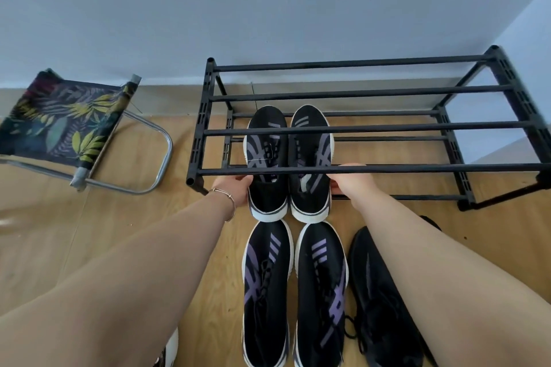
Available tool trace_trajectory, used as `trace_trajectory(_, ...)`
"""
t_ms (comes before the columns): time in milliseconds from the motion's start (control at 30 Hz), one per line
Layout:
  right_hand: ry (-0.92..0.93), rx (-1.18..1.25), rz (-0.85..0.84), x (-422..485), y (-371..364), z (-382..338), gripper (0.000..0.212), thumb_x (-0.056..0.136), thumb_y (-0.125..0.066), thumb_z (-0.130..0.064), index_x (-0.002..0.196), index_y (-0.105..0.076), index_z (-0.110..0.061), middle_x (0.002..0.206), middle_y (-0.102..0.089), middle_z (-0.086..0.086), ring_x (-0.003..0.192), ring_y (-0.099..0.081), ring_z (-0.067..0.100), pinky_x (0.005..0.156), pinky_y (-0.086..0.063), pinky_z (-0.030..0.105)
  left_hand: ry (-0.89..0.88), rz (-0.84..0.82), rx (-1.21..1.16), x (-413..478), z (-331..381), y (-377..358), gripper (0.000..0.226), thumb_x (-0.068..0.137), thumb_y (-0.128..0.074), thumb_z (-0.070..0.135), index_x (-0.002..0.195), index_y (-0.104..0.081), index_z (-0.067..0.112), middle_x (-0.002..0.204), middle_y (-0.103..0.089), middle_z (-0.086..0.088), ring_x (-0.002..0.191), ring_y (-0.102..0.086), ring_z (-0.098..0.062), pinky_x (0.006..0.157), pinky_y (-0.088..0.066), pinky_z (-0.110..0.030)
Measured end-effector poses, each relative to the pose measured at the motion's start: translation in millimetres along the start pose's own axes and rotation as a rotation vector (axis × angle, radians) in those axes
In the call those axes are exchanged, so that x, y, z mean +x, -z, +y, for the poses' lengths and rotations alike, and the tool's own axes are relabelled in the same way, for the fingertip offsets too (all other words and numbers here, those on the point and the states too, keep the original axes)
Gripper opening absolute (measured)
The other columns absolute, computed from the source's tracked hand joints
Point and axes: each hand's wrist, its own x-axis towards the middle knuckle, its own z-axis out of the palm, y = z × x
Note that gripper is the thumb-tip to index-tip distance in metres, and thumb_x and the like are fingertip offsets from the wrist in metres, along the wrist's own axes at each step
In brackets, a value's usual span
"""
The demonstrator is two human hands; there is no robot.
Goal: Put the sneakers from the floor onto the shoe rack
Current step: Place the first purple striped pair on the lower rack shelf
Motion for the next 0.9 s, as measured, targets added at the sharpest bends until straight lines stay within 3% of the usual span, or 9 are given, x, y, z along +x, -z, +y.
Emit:
trace_trajectory(100,-0.01,-0.088,0.065,7,-7,-4,0.012,0.095,-0.063,-0.02,0.089,-0.069,-0.011,0.105,-0.072,0.017,0.095,-0.07,0.034,0.092,-0.058,0.047,0.019,0.092,-0.001,-5,7,-5,0.019,0.094,-0.062,0.026,0.089,-0.071,0.011,0.09,-0.072,-0.009,0.089,-0.068,-0.031,0.084,-0.057,-0.038)
trace_trajectory(167,-0.01,-0.091,0.096,10,-10,-6,0.015,0.094,-0.067,-0.024,0.088,-0.07,-0.012,0.105,-0.072,0.017,0.096,-0.07,0.035,0.092,-0.058,0.048,0.016,0.114,-0.014,-7,10,-9,0.013,0.098,-0.056,0.022,0.095,-0.068,0.016,0.085,-0.065,-0.004,0.089,-0.061,-0.029,0.076,-0.05,-0.035)
trace_trajectory(300,0.005,-0.024,0.118,16,-15,-7,0.019,0.089,-0.074,-0.028,0.074,-0.069,-0.017,0.101,-0.074,0.017,0.095,-0.071,0.034,0.092,-0.058,0.05,-0.033,0.103,-0.088,-5,13,-9,0.033,0.101,-0.051,0.017,0.129,-0.066,0.025,0.115,-0.065,-0.001,0.112,-0.061,-0.025,0.084,-0.048,-0.03)
trace_trajectory(500,0.029,-0.042,0.161,18,-17,-1,0.022,0.086,-0.076,-0.035,0.068,-0.066,-0.027,0.097,-0.075,0.013,0.094,-0.071,0.034,0.09,-0.058,0.051,-0.079,0.139,-0.013,-17,13,-9,0.036,0.101,-0.05,0.014,0.134,-0.061,0.023,0.114,-0.064,-0.002,0.107,-0.061,-0.023,0.095,-0.049,-0.032)
trace_trajectory(567,0.061,-0.094,0.156,11,-18,-2,0.021,0.089,-0.071,-0.039,0.075,-0.071,-0.023,0.097,-0.075,0.012,0.094,-0.07,0.033,0.089,-0.059,0.047,-0.122,0.119,0.114,-23,13,-9,0.035,0.101,-0.049,0.019,0.133,-0.061,0.024,0.114,-0.067,-0.005,0.105,-0.064,-0.026,0.09,-0.053,-0.033)
trace_trajectory(667,0.182,-0.291,0.172,-3,-20,-2,0.028,0.096,-0.061,-0.038,0.102,-0.073,-0.013,0.102,-0.071,0.009,0.098,-0.066,0.031,0.081,-0.053,0.036,-0.137,0.141,0.219,-34,13,-8,0.034,0.101,-0.05,0.026,0.132,-0.062,0.02,0.113,-0.069,-0.009,0.099,-0.067,-0.028,0.079,-0.056,-0.033)
trace_trajectory(767,0.281,-0.351,0.223,-25,-24,0,0.031,0.097,-0.061,-0.035,0.113,-0.07,-0.01,0.103,-0.071,0.01,0.1,-0.065,0.03,0.079,-0.049,0.033,-0.162,0.133,0.258,-48,7,-8,0.034,0.102,-0.051,0.026,0.133,-0.057,0.014,0.131,-0.065,-0.007,0.116,-0.063,-0.029,0.097,-0.055,-0.043)
trace_trajectory(833,0.33,-0.48,0.269,-41,-26,3,0.032,0.096,-0.062,-0.036,0.11,-0.068,-0.009,0.095,-0.066,0.007,0.092,-0.064,0.027,0.072,-0.046,0.031,-0.202,0.142,0.308,-57,3,-8,0.035,0.102,-0.052,0.024,0.135,-0.053,0.014,0.136,-0.061,-0.008,0.121,-0.061,-0.029,0.099,-0.053,-0.041)
trace_trajectory(900,0.428,-0.621,0.319,-53,-25,9,0.033,0.095,-0.062,-0.036,0.113,-0.065,-0.009,0.102,-0.064,0.008,0.101,-0.061,0.026,0.077,-0.048,0.03,-0.268,0.154,0.401,-65,-1,-8,0.041,0.101,-0.054,0.022,0.141,-0.047,0.014,0.141,-0.057,-0.01,0.124,-0.059,-0.029,0.102,-0.051,-0.041)
